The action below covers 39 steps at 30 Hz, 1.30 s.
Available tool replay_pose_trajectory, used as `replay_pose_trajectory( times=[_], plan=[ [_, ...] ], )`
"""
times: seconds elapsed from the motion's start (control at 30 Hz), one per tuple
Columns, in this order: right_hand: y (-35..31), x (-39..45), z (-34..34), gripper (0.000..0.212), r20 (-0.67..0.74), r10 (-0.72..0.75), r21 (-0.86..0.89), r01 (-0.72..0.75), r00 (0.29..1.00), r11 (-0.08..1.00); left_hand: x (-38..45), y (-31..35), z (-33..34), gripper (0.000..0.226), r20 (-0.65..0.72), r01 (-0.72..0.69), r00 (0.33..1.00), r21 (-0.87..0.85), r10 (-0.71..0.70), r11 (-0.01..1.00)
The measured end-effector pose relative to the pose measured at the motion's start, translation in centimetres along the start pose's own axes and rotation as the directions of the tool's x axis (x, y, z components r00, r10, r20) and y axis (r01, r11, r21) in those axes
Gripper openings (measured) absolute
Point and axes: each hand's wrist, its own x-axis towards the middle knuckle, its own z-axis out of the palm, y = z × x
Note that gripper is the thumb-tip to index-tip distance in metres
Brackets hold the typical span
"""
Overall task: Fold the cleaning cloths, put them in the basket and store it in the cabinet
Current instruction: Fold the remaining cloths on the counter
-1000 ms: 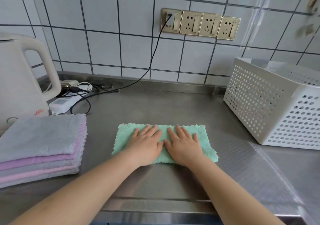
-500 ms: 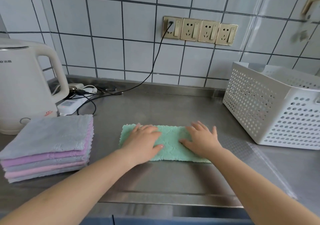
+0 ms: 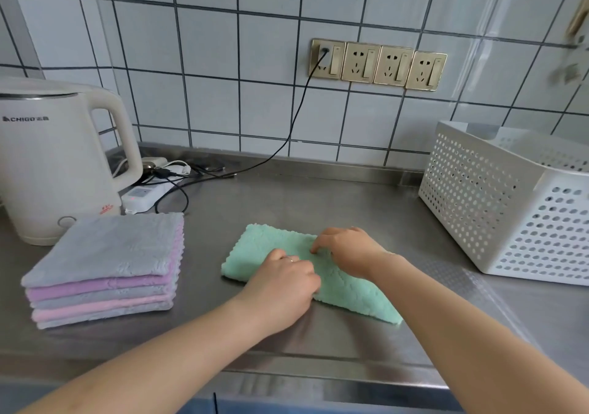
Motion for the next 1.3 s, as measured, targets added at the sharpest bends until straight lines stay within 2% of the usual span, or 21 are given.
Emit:
replay_pose_trajectory(
  times=[0.1,0.3,0.4,0.5,0.6,0.67,0.73,0.83,0.93,1.0,1.07,1.17,1.23,1.3],
  plan=[
    [1.0,-0.7,0.2,0.059,-0.008,0.004,0.032,-0.003,1.000,0.999,-1.1,-1.9,0.2,0.010,-0.047,0.004,0.999,-0.018,-0.004,1.000],
    [2.2,-3.7,0.2,0.046,0.039,0.049,0.200,-0.055,0.998,0.978,-1.9,-4.7,0.5,0.008,-0.014,0.028,1.000,-0.008,-0.028,1.000],
    [2.3,-5.4,-0.2,0.047,0.096,0.077,0.270,-0.100,0.992,0.958,-1.7,-6.0,1.0,0.011,0.020,0.034,0.999,-0.026,-0.033,0.999],
    [2.3,-6.6,-0.7,0.044,0.116,0.066,0.283,-0.097,0.991,0.954,-1.1,-6.9,1.1,0.020,0.142,0.040,0.989,-0.049,-0.032,0.998],
    [3.1,-7.9,-1.3,0.038,0.027,-0.009,0.219,0.003,1.000,0.976,-0.8,-7.3,0.8,0.028,0.152,-0.050,0.987,-0.010,0.051,0.999],
    [3.8,-8.8,-1.1,0.031,-0.121,-0.158,0.122,0.173,0.980,0.977,-1.1,-7.0,0.2,0.032,0.061,-0.166,0.984,-0.008,0.166,0.986],
    [4.3,-9.6,-0.2,0.022,-0.201,-0.311,-0.020,0.313,0.929,0.949,-1.8,-6.5,-0.4,0.036,-0.005,-0.290,0.957,-0.037,0.290,0.956],
    [4.6,-10.1,1.1,0.021,-0.215,-0.389,-0.097,0.377,0.896,0.921,-2.4,-6.4,-0.2,0.039,0.025,-0.402,0.915,-0.019,0.402,0.915],
    [4.5,-10.1,1.6,0.031,-0.271,-0.420,-0.120,0.402,0.866,0.908,-2.6,-6.7,0.2,0.040,0.059,-0.427,0.903,-0.011,0.427,0.904],
    [4.2,-10.2,1.8,0.034,-0.305,-0.421,-0.131,0.400,0.854,0.907,-2.7,-6.7,0.1,0.038,0.051,-0.416,0.907,-0.029,0.417,0.909],
    [3.9,-10.0,1.9,0.027,-0.329,-0.415,-0.130,0.395,0.848,0.909,-2.9,-6.7,0.2,0.036,0.014,-0.380,0.924,-0.052,0.382,0.923],
    [3.5,-9.8,1.9,0.024,-0.349,-0.339,-0.081,0.332,0.874,0.940,-3.0,-6.3,0.2,0.041,-0.044,-0.270,0.963,-0.114,0.267,0.956],
    [3.2,-10.0,2.0,0.022,-0.361,-0.218,0.058,0.255,0.907,0.965,-3.0,-5.6,-0.5,0.044,-0.011,-0.096,0.995,-0.282,0.097,0.955],
    [2.7,-10.3,1.5,0.019,-0.333,-0.032,0.301,0.139,0.942,0.944,-3.0,-5.4,-1.0,0.039,0.087,0.111,0.993,-0.478,-0.079,0.871]
  ],
)
